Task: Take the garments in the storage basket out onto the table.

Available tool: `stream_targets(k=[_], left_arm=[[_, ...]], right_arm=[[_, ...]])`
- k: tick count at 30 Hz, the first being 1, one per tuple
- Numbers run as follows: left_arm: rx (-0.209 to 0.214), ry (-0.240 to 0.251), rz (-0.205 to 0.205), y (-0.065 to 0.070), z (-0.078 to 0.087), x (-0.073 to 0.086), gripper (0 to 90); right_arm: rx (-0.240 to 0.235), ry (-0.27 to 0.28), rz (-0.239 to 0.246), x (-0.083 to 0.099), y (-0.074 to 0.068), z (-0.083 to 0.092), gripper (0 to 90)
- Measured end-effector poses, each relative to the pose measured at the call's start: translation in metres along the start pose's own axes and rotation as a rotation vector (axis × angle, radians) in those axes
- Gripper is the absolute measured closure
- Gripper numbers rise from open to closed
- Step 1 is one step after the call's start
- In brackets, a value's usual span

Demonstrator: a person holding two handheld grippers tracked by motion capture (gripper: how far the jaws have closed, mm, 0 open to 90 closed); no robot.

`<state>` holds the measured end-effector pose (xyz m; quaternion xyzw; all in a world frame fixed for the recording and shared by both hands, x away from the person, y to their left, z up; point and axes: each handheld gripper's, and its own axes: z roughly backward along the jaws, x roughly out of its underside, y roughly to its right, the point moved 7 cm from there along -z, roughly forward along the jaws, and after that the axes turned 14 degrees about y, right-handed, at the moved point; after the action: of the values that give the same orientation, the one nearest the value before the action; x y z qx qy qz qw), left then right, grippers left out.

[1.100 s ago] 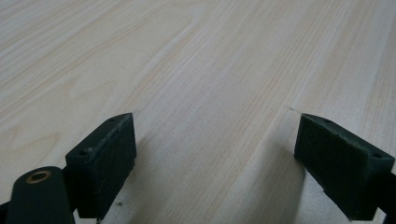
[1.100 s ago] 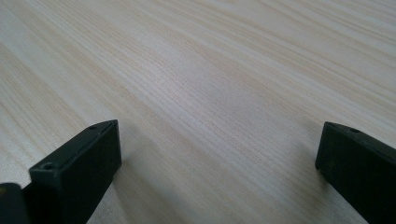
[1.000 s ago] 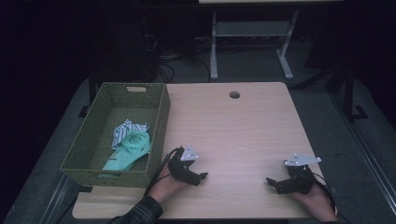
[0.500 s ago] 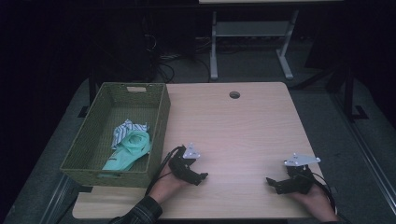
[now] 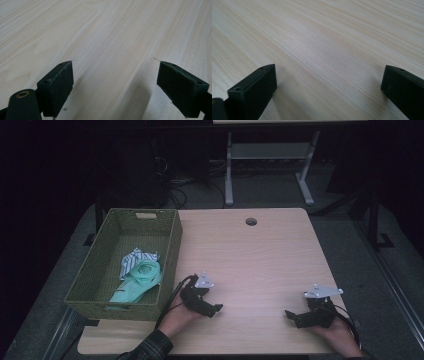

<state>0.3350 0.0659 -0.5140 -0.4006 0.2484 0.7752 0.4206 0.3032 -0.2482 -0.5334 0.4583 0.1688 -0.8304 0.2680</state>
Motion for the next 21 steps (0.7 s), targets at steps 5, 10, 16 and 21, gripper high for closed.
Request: stream_targets(k=[5, 10, 16, 21], left_arm=[[-0.005, -0.005, 0.0, -0.0005, 0.0002, -0.0003, 13.2], [-0.011, -0.014, -0.005, -0.0026, -0.0002, -0.0006, 13.2], [-0.015, -0.008, -0.008, -0.0034, 0.0013, -0.0019, 13.2], [-0.012, -0.014, -0.016, -0.0034, 0.0029, -0.0037, 13.2]], right_arm=[[0.0, 0.0, -0.002, 0.0, -0.0002, -0.0001, 0.0], [0.0, 0.001, -0.002, -0.0001, -0.0001, 0.0, 0.0], [-0.001, -0.002, 0.0, 0.0, 0.0001, 0.0002, 0.0], [-0.002, 0.001, 0.003, -0.0002, 0.0003, 0.0, 0.0]])
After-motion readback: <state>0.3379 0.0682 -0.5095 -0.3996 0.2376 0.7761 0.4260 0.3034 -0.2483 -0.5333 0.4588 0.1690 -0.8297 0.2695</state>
